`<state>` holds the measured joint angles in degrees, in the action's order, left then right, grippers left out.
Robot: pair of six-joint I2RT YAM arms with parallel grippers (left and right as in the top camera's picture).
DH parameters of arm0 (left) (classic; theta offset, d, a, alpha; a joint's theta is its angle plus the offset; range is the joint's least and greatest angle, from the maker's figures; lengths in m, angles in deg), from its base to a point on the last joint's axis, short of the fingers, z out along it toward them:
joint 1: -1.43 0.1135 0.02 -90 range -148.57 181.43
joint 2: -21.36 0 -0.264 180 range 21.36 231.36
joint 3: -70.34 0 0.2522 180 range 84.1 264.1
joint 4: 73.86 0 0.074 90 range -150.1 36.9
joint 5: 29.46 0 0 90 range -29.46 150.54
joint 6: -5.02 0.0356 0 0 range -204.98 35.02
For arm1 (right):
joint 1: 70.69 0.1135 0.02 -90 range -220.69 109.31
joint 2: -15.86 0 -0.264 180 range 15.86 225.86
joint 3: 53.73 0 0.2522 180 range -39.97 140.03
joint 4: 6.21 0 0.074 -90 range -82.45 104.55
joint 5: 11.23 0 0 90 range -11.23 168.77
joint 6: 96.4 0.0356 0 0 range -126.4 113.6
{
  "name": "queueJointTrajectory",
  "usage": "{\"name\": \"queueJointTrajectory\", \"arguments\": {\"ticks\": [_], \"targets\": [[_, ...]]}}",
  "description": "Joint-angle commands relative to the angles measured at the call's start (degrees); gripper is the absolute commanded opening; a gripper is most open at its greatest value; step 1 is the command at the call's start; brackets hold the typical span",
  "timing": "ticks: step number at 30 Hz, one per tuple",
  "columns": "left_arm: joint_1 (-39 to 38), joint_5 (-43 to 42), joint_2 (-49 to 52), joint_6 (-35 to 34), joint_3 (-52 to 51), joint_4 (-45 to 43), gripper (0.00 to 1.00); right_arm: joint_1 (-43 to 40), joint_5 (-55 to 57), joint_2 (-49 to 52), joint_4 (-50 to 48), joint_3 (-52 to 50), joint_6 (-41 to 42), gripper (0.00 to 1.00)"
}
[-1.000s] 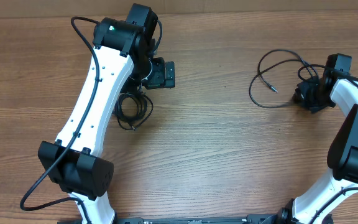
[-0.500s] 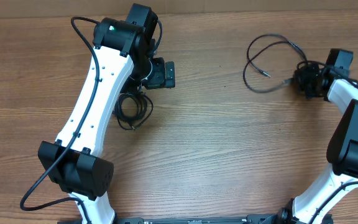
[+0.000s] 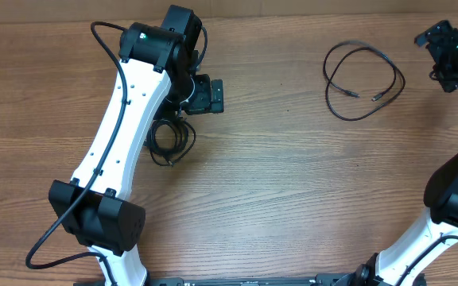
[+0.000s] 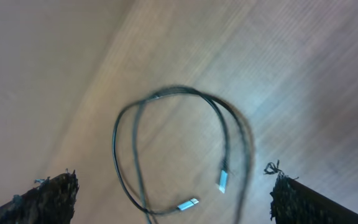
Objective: Untangle cables
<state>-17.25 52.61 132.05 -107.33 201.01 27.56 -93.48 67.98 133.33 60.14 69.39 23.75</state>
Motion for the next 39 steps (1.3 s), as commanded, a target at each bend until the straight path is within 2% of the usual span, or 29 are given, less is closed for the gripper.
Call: {"name": "queueJointTrajectory", "arguments": {"ticks": [1,4,6,9,11,14,17,22,27,32,36,39], "targets": [[-0.3,0.4,0.6,-0.6,-0.1,0.0,1.00,0.9,3.0,0.2,3.3,0.2,-5.0,1.00],[-0.3,0.4,0.6,-0.6,-0.1,0.0,1.00,2.1,-0.1,1.2,7.8,0.0,-5.0,0.98],[-0.3,0.4,0.6,-0.6,-0.1,0.0,1.00,3.4,-2.3,1.9,11.1,-0.4,-5.0,0.93],[-0.3,0.4,0.6,-0.6,-0.1,0.0,1.00,6.3,-3.0,2.1,14.8,-2.1,-5.0,0.76],[-0.3,0.4,0.6,-0.6,-0.1,-0.1,1.00,9.0,-3.0,2.1,15.3,-3.9,-5.2,0.70],[-0.3,0.4,0.6,-0.6,-0.1,-0.1,1.00,14.0,-2.8,2.1,13.5,-7.1,-7.3,0.69],[-0.3,0.4,0.6,-0.6,-0.1,-0.1,1.00,19.1,-0.1,2.2,9.1,-10.7,-12.5,0.76],[-0.3,0.4,0.6,-0.6,-0.1,-0.1,1.00,25.2,9.4,2.2,3.9,-14.8,-12.5,0.76],[-0.3,0.4,0.6,-0.6,-0.1,-0.1,1.00,27.2,15.9,2.3,0.1,-16.5,-13.0,0.67],[-0.3,0.4,0.6,-0.6,-0.1,0.0,1.00,27.1,16.7,2.3,-5.7,-18.9,-20.2,0.66],[-0.3,0.4,0.6,-0.6,-0.1,-0.1,1.00,27.1,16.7,2.3,-10.3,-22.5,-25.5,0.56],[-0.3,0.4,0.6,-0.6,-0.1,-0.1,1.00,27.0,16.7,2.3,-12.4,-24.9,-27.3,0.56]]}}
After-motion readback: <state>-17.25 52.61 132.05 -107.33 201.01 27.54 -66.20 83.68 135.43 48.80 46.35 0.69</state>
